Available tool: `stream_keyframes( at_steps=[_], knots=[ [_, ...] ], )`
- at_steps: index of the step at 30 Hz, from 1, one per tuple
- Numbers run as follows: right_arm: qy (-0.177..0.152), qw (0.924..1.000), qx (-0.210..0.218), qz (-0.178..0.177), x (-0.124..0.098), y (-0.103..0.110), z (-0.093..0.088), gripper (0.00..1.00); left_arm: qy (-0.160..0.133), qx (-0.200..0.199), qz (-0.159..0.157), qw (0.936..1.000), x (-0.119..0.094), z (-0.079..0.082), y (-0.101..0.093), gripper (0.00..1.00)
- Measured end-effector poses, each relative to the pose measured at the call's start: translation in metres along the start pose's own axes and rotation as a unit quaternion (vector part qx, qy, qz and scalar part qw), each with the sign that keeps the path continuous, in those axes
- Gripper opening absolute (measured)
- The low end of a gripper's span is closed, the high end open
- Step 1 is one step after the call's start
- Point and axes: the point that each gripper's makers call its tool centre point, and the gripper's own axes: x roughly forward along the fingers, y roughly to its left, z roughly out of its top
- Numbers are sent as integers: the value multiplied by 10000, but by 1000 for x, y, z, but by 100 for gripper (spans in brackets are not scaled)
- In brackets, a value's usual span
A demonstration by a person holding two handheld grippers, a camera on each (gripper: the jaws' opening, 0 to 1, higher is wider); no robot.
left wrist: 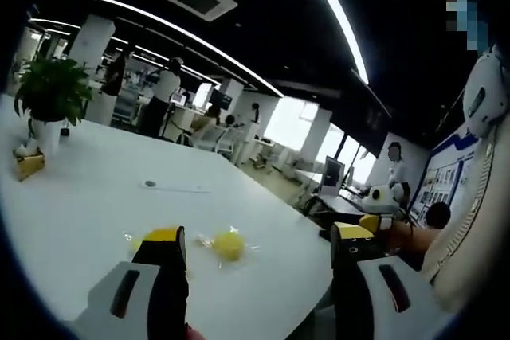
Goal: Compare the silicone blocks by pressing each to a similar depth, holding the contact briefly, and releasing to observe deformation and rebound differences across the visible hardness samples.
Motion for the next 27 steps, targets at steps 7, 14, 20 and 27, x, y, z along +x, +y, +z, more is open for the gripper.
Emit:
stream_keyframes(
  at_steps=[7,14,20,27],
  knots=[
    [4,9999,127,-60,-2,-11,-3,82,49,-843,106,9964,20,-5,11,78],
    [-22,9997,203,-123,-4,-26,-2,82,232,-1207,19,9924,45,-16,11,72],
    [8,9994,325,-104,-1,-34,-6,81,133,-2229,69,9747,71,-33,17,73],
    [120,9990,431,-76,1,-44,-12,81,286,-2508,171,9675,94,-51,28,73]
  ],
)
